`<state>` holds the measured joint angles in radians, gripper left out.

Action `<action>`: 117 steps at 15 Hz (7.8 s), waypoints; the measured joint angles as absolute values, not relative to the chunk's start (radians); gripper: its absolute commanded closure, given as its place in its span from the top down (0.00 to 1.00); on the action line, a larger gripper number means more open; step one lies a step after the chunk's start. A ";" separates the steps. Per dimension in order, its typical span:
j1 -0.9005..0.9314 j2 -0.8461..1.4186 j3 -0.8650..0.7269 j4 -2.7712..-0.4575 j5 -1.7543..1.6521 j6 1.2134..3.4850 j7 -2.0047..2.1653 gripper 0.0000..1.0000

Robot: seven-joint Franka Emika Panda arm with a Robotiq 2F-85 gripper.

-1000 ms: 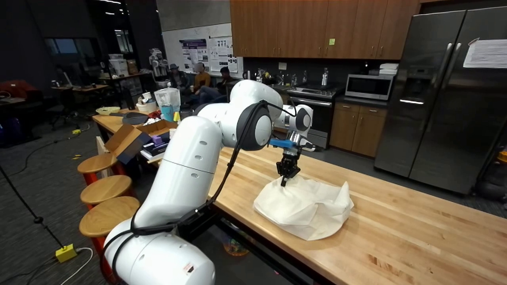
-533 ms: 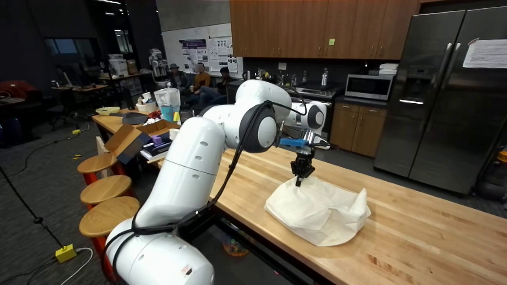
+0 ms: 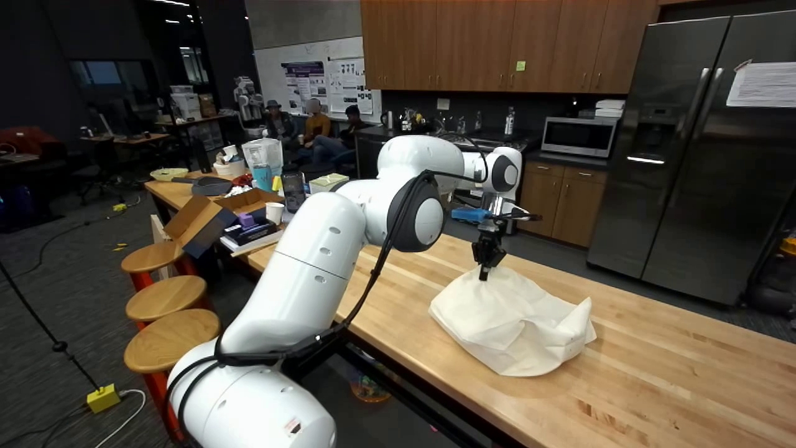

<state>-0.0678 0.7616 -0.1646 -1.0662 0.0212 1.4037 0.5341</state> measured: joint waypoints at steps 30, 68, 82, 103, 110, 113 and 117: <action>-0.039 0.793 -0.101 -1.076 -0.152 1.125 -0.026 0.01; -0.067 0.791 -0.017 -1.025 -0.011 1.260 -0.324 0.01; -0.205 0.779 -0.019 -1.083 0.069 1.226 -0.323 0.01; -0.183 0.594 -0.048 -1.375 -0.056 1.883 -0.247 0.01; -0.159 0.528 -0.072 -1.588 -0.109 2.061 -0.174 0.01; -0.166 0.520 -0.078 -1.637 -0.082 2.077 -0.141 0.01; -0.182 0.521 -0.078 -1.658 0.012 2.030 -0.135 0.01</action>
